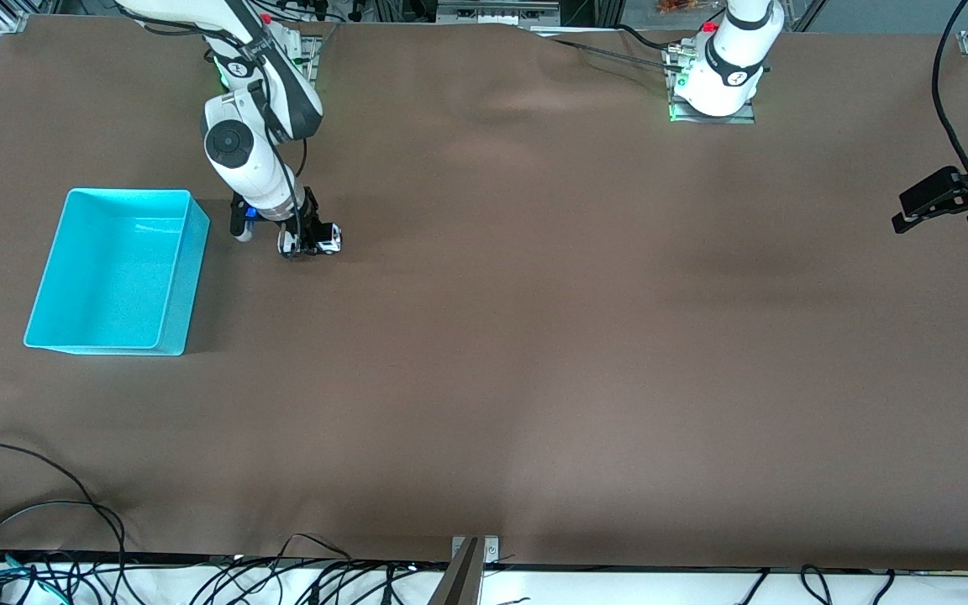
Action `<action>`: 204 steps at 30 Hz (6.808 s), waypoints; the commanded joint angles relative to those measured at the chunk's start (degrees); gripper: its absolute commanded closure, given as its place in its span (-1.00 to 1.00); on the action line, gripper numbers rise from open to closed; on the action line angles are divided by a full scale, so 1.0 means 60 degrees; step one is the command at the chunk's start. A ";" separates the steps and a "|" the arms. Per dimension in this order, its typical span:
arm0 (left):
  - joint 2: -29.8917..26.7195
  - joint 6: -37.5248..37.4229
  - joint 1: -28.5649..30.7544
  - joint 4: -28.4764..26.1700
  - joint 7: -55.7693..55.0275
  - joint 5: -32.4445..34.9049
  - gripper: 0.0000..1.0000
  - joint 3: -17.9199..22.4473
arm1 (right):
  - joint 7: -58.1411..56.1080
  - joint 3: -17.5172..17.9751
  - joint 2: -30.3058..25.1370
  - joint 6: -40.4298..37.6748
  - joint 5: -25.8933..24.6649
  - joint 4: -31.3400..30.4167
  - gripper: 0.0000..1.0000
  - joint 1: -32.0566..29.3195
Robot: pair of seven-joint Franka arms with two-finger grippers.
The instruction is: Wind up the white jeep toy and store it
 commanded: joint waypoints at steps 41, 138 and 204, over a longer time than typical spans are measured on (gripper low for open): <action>-0.0026 -0.0018 -0.0038 0.0128 0.0178 -0.0282 -1.00 0.0086 | -0.9313 -0.0064 -0.2811 -0.4317 0.0013 0.0839 1.00 -0.2906; -0.0026 -0.0018 -0.0038 0.0128 0.0178 -0.0282 -1.00 0.0071 | -1.3358 -0.3171 -0.0496 -0.3906 -0.2433 0.2084 -1.00 -0.3258; -0.0026 -0.0018 -0.0038 0.0128 0.0178 -0.0414 -1.00 0.0086 | -1.6156 -0.1178 -0.2065 -1.1656 0.0423 0.8308 -1.00 -0.1939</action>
